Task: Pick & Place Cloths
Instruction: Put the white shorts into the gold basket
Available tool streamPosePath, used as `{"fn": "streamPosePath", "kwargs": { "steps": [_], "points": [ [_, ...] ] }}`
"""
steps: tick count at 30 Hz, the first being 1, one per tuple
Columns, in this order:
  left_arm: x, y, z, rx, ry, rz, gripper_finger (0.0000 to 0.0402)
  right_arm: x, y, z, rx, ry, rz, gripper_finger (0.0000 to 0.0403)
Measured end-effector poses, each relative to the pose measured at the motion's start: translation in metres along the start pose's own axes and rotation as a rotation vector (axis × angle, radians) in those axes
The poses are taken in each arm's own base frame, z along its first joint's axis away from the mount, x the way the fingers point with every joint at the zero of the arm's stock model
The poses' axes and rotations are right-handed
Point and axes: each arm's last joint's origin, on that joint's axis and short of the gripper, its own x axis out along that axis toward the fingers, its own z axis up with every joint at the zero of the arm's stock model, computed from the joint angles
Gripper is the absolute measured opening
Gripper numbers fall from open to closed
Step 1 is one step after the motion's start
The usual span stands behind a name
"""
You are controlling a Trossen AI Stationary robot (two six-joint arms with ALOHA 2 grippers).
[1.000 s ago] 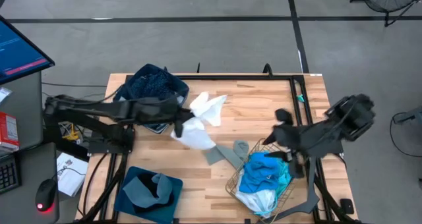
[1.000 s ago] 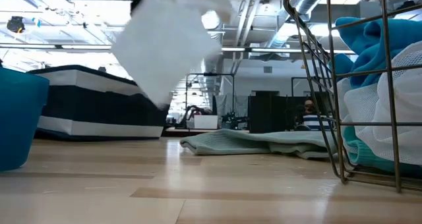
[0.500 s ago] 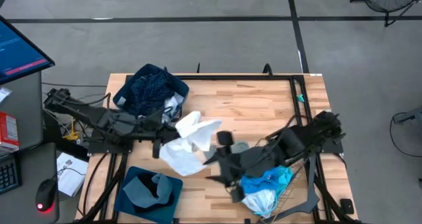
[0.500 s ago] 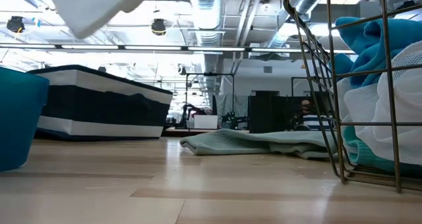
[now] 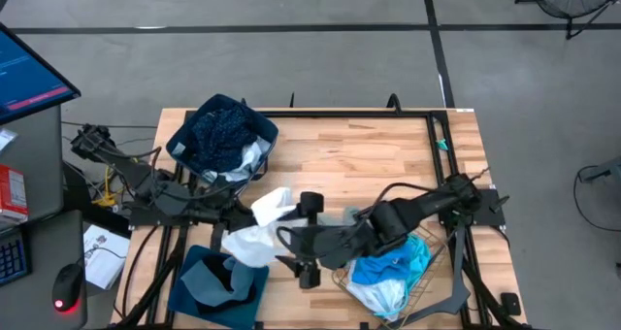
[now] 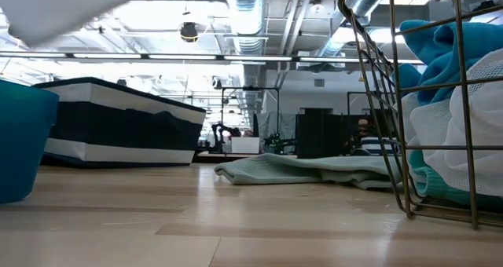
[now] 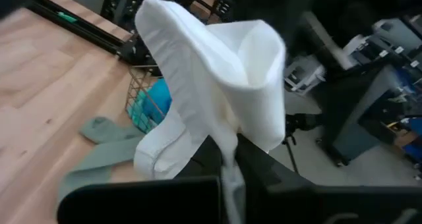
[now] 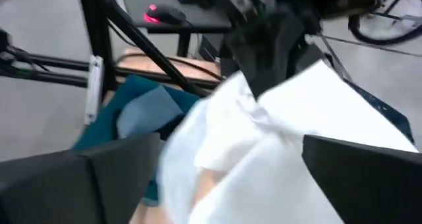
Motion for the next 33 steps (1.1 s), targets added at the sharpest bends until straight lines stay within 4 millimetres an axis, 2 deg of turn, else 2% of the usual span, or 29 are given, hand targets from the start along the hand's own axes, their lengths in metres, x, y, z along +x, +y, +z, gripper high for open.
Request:
{"fn": "streamPosePath", "kwargs": {
  "steps": [4,8,11,16,21,28,31,33],
  "points": [
    [-0.002,-0.004,-0.003,-0.003,0.008,-0.022,0.0,0.02,0.0,-0.009,-0.016,0.039,-0.02,0.0388],
    [-0.001,-0.009,-0.008,0.004,0.01,-0.022,0.0001,0.033,-0.004,-0.013,-0.013,0.057,-0.04,0.0397],
    [0.005,-0.012,-0.014,0.017,0.028,-0.02,0.0001,0.044,-0.011,-0.014,0.02,0.056,-0.061,0.0396],
    [0.018,-0.017,-0.021,0.017,0.017,-0.022,0.0001,0.049,-0.023,-0.013,0.068,0.054,-0.091,0.0385],
    [0.024,-0.017,-0.022,0.012,0.008,-0.021,0.0001,0.056,-0.023,-0.018,0.077,0.078,-0.082,0.0367],
    [0.023,-0.015,-0.015,-0.011,-0.038,-0.018,0.0001,0.062,-0.02,-0.026,0.017,0.133,-0.092,0.029],
    [0.023,-0.015,-0.015,-0.01,-0.039,-0.016,0.0001,0.061,-0.017,-0.027,0.039,0.133,-0.088,0.023],
    [0.023,-0.015,-0.015,-0.009,-0.043,-0.014,0.0001,0.06,-0.015,-0.028,0.047,0.139,-0.087,0.0173]
  ]
}}
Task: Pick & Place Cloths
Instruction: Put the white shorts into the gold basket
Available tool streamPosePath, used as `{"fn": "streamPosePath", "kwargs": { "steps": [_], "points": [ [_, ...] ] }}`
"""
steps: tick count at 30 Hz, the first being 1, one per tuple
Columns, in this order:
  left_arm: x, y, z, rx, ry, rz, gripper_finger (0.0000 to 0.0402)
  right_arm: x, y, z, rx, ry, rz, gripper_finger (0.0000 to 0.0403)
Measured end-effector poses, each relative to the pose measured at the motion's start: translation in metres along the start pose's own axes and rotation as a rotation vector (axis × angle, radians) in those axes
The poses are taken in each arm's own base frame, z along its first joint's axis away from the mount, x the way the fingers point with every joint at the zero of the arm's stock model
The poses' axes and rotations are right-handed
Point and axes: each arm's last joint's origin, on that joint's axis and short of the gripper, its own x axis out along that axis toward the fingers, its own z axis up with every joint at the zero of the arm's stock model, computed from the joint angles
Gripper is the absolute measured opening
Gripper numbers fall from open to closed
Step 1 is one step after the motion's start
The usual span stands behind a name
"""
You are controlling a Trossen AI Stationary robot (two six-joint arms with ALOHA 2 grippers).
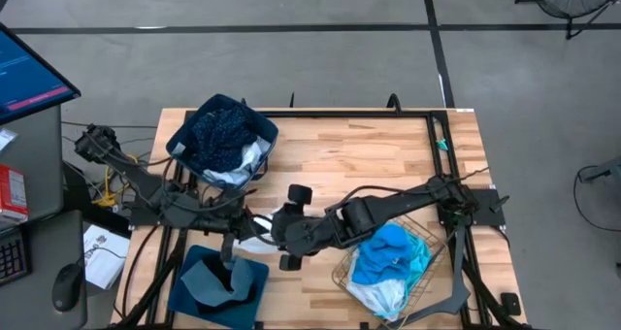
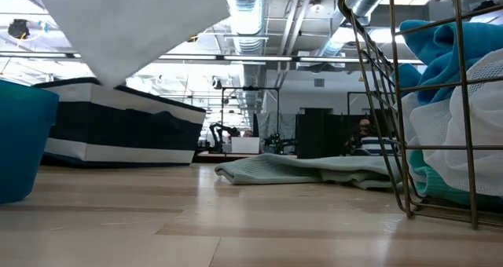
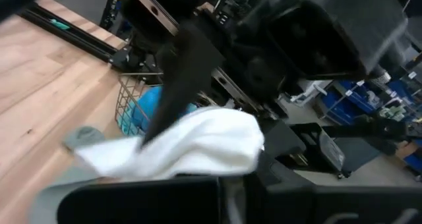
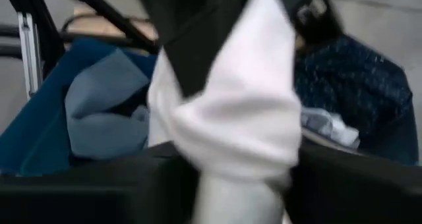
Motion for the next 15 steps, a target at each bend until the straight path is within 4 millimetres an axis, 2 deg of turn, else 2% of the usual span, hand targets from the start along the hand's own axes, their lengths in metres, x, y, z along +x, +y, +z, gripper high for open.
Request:
{"fn": "streamPosePath", "kwargs": {
  "steps": [3,4,5,10,13,15],
  "points": [
    [0.0,0.0,0.0,0.022,0.003,0.001,0.0001,-0.005,0.001,-0.004,0.011,0.045,0.001,0.0065],
    [0.0,0.0,0.0,0.023,0.002,0.0,0.0001,-0.006,0.0,-0.006,0.021,0.061,0.0,0.0036],
    [-0.001,0.0,0.0,0.023,0.001,0.001,0.0001,-0.007,0.0,-0.007,0.029,0.077,-0.003,0.0023],
    [-0.002,-0.001,0.002,0.043,-0.01,-0.012,0.0006,-0.024,0.006,-0.014,0.042,0.141,0.003,0.0021],
    [-0.003,-0.001,0.003,0.047,-0.008,-0.016,0.0012,-0.055,0.008,-0.015,0.054,0.159,0.028,0.0014],
    [-0.002,-0.001,0.002,0.05,-0.005,-0.012,0.0015,-0.087,0.0,-0.014,0.099,0.167,0.03,0.0014]
  ]
}}
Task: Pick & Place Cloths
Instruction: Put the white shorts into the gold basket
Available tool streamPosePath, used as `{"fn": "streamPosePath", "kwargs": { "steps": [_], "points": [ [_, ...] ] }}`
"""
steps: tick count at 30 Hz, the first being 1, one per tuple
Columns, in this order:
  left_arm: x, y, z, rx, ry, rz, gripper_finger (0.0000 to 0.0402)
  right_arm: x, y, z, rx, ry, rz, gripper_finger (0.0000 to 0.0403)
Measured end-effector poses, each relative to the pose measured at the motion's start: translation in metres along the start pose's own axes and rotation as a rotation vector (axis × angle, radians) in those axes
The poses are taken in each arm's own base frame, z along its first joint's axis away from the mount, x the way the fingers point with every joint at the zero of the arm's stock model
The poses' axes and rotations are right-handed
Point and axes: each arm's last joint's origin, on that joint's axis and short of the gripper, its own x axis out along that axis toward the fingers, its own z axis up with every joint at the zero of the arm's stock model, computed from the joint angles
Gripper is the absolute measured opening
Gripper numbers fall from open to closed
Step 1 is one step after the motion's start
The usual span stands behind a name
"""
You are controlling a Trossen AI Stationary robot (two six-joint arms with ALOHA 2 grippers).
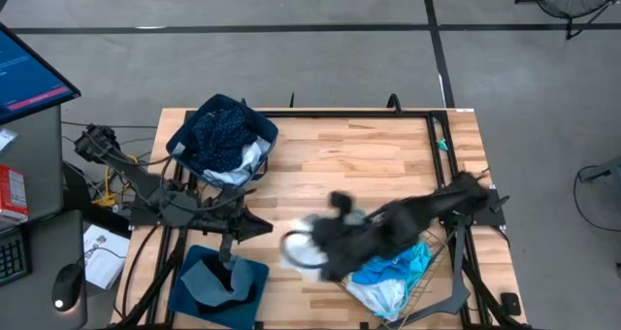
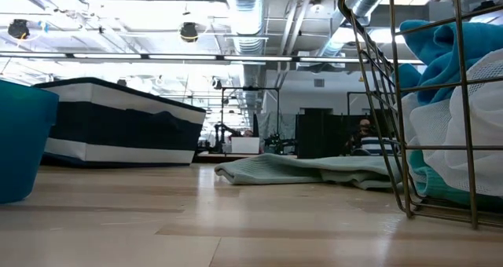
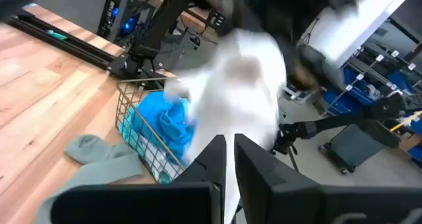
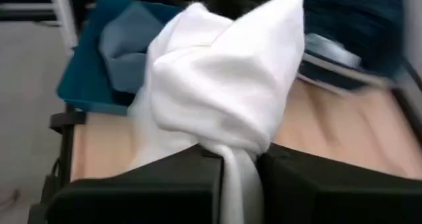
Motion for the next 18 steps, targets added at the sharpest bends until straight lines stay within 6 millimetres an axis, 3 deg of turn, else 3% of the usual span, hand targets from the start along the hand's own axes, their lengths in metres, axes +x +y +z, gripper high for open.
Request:
{"fn": "streamPosePath", "kwargs": {
  "steps": [5,10,18],
  "points": [
    [0.0,0.0,0.0,0.001,0.0,0.002,0.0018,-0.062,-0.025,-0.026,0.178,0.138,-0.088,0.0014],
    [0.0,0.0,0.0,0.001,-0.001,0.003,0.0016,-0.09,-0.026,-0.042,0.358,0.123,-0.051,0.0014],
    [-0.001,-0.001,-0.001,0.004,0.004,-0.003,0.0014,-0.067,-0.006,-0.101,0.455,0.361,-0.14,0.0014]
  ]
}}
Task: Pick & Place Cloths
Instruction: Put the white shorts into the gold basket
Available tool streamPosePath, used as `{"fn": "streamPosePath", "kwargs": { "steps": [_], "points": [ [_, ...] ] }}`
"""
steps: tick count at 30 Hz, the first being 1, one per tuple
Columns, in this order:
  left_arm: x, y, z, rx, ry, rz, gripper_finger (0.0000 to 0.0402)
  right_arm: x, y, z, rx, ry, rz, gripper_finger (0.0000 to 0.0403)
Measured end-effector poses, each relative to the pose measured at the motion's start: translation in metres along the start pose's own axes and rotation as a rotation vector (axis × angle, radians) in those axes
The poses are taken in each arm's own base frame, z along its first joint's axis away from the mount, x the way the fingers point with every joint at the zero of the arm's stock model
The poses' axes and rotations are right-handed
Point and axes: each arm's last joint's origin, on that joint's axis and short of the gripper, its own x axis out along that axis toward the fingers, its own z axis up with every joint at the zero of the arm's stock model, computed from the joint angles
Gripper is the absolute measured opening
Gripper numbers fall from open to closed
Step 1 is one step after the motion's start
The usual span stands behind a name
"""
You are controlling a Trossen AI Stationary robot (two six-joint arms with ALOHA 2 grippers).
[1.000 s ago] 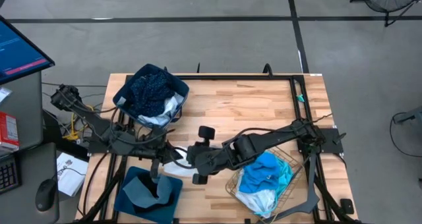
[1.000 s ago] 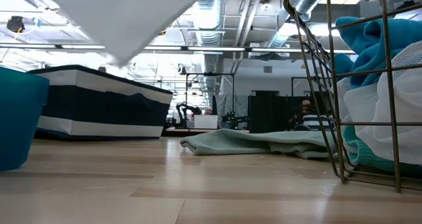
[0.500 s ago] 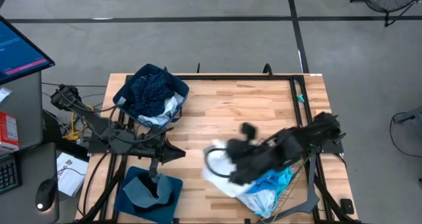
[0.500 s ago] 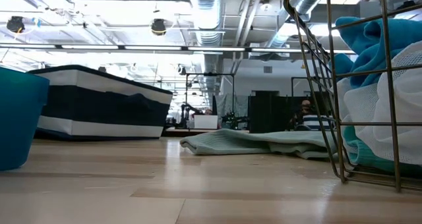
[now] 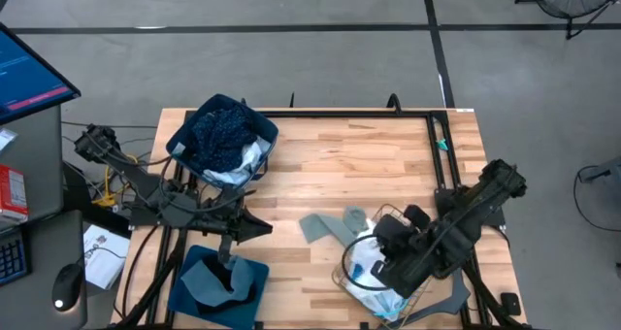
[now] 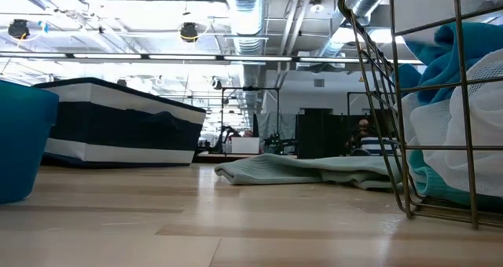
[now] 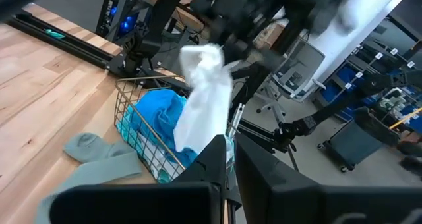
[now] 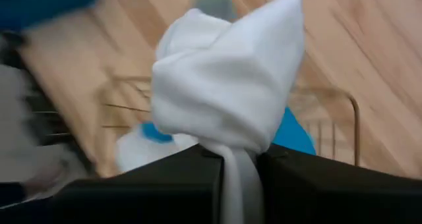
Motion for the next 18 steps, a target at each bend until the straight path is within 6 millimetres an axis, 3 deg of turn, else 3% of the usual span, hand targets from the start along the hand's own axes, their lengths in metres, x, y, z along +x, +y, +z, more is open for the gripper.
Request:
{"fn": "streamPosePath", "kwargs": {
  "steps": [10,18],
  "points": [
    [0.0,0.0,0.0,0.001,0.001,0.001,0.0012,0.083,-0.02,-0.063,0.1,0.241,-0.288,0.0015],
    [0.0,0.001,0.0,0.047,-0.008,0.015,0.0012,0.14,-0.016,-0.086,0.106,0.336,-0.128,0.0027]
  ]
}}
